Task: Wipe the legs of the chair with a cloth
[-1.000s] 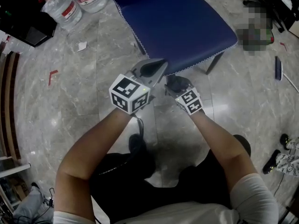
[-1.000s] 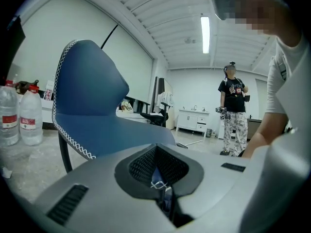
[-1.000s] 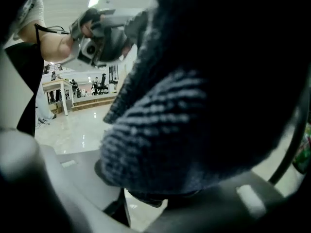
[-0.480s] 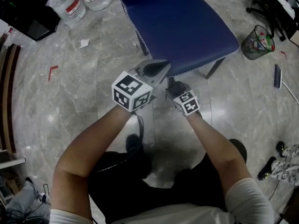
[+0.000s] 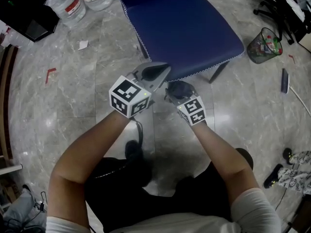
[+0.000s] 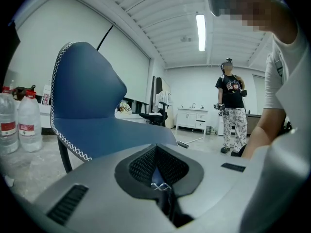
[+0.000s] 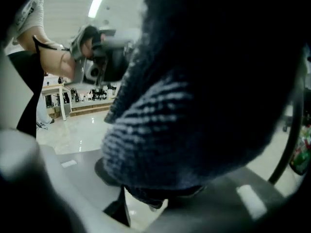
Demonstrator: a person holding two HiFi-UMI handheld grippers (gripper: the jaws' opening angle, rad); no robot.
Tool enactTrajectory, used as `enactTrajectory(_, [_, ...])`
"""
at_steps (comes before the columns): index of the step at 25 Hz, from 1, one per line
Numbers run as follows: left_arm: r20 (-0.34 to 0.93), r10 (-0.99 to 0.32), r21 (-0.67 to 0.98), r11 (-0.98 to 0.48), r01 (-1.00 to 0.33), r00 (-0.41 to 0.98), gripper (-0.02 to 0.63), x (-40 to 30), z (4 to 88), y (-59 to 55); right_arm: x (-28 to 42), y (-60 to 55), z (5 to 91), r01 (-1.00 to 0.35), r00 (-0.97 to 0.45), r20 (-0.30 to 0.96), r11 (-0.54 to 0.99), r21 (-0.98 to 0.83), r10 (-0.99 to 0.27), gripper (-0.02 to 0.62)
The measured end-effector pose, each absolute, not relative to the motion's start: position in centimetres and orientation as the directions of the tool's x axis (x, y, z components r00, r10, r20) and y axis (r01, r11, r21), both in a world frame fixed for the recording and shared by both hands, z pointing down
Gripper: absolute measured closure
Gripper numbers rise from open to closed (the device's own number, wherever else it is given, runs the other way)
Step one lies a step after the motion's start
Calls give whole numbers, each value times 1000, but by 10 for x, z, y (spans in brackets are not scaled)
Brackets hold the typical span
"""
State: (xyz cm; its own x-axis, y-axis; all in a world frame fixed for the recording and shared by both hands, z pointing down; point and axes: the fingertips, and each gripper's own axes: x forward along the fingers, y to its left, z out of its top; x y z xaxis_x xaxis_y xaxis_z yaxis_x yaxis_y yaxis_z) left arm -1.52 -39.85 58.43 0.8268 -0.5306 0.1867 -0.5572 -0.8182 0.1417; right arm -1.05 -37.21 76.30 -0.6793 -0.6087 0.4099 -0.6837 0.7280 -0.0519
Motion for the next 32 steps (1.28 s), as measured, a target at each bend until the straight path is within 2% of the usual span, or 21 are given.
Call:
enactTrajectory(4, [172,-550,220,-788,-576,817,600,-16,581,-402,1,-357,873,-719,-614,616,671,-181,-493,413])
enactTrajectory(10, [192,-544,183,-797,-575,816,600,-15,584,-399,1,-356,926,-734,-558,710,655,-181,-429,413])
enactTrajectory(15, [207,-548,142,-803,-579,810,600,-15,586,-395,-5,-360,887,-717,-576,665,685,-133,-474,413])
enactTrajectory(22, [199,-569,117,-795,-596,798,600,-16,584,-399,-18,-379,722,-672,-682,401,740,-14,-612,411])
enactTrajectory(25, [197,-575,119,-790,-601,794,600,-15,584,-400,-18,-382,698,-671,-698,336,741,1,-632,411])
enactTrajectory(27, [194,-581,125,-784,-607,790,600,-14,584,-400,-17,-381,718,-674,-692,348,739,2,-632,411])
enactTrajectory(32, [202,-582,107,-787,-608,788,600,-12,584,-399,-9,-371,829,-678,-629,552,734,-45,-548,411])
